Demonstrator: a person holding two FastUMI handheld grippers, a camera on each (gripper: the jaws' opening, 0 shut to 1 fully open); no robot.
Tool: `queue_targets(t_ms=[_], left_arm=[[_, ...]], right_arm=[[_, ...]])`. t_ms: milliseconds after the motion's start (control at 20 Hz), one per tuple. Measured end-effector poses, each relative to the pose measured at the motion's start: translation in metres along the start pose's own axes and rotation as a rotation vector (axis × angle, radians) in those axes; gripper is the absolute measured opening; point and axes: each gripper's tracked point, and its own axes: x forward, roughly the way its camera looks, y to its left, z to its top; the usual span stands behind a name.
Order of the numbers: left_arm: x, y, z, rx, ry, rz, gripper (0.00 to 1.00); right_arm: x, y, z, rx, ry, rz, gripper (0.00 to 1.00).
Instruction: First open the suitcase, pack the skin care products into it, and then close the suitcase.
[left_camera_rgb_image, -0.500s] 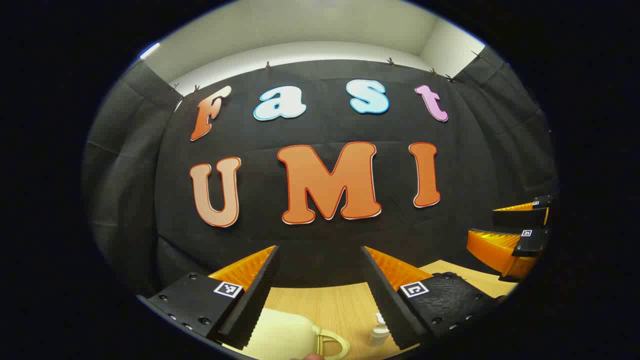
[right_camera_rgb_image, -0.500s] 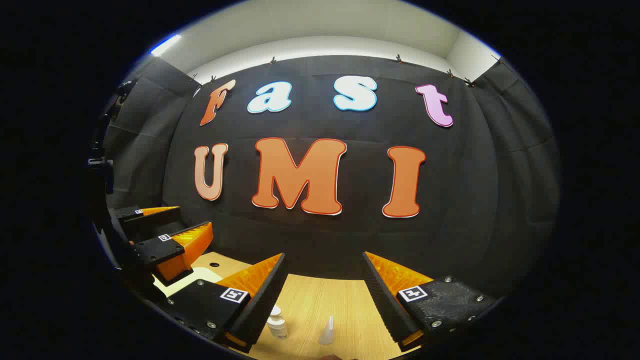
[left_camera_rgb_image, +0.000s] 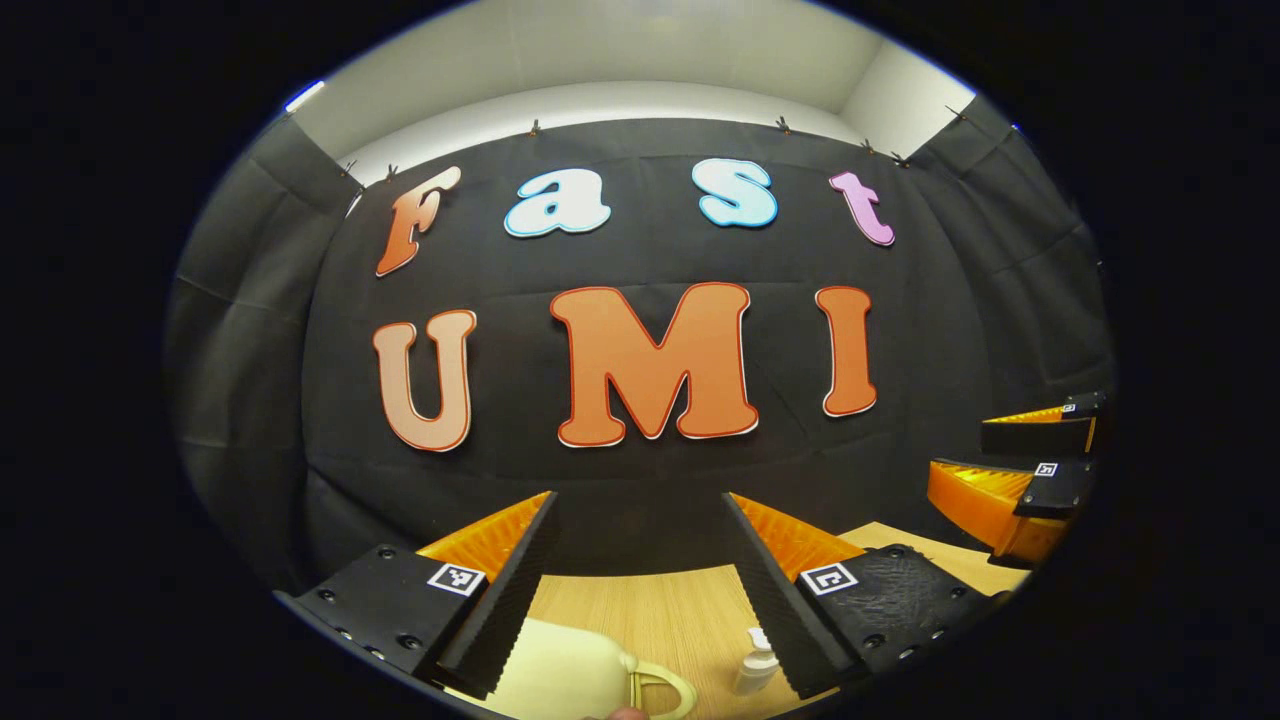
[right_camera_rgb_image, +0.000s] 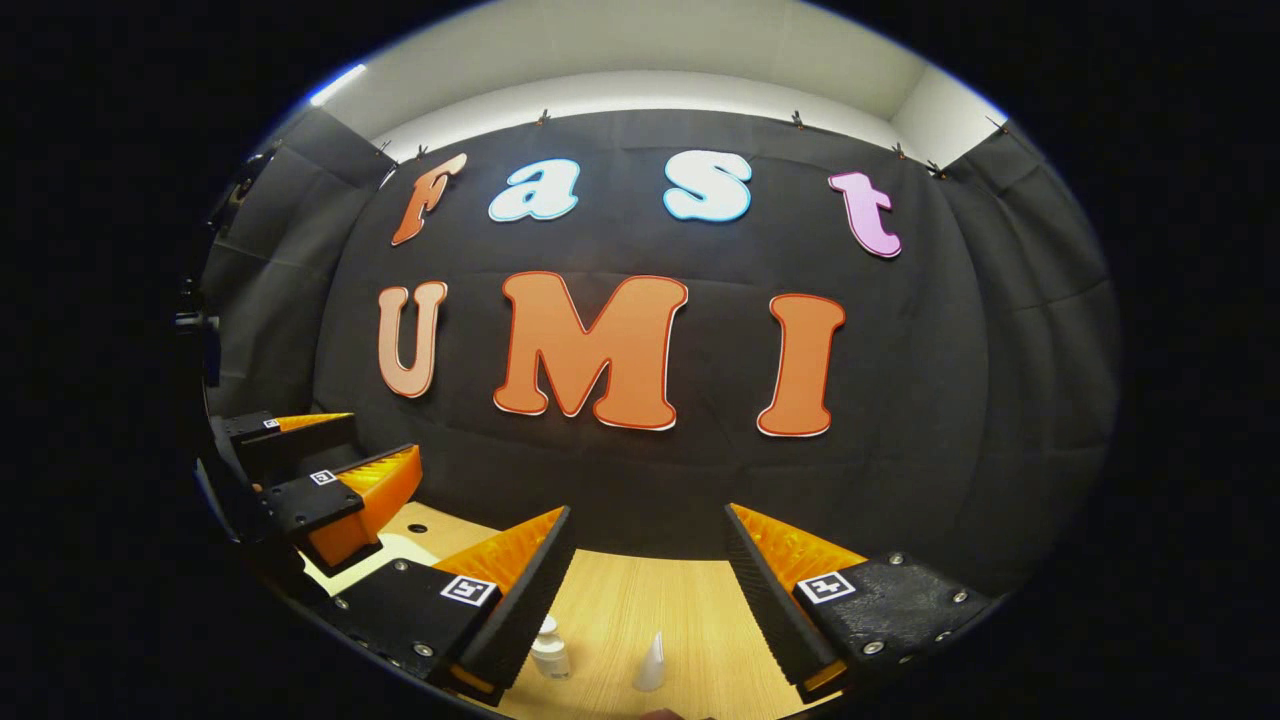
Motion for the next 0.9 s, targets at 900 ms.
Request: queue_targets(t_ms=[900], left_arm=[[0.006,-0.006,-0.059,0.167,0.111,-0.064,0.99]], right_arm=[[0.006,-0.028,0.002,-0.024,-0.015,-0.049,0.94]])
